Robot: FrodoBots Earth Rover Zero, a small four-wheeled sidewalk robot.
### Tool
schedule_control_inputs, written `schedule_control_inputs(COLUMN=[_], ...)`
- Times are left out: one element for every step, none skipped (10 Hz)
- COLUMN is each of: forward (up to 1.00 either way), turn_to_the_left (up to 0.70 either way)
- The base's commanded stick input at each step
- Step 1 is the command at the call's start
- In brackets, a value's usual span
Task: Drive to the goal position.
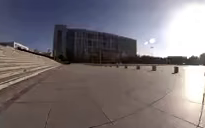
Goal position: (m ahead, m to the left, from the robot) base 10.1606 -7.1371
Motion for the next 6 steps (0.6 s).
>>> schedule_control_inputs(forward=[0.7,0.7,0.7,0.7,0.7,0.7], turn_to_the_left=[-0.35,0.0,0.0,0.0,0.0,0.0])
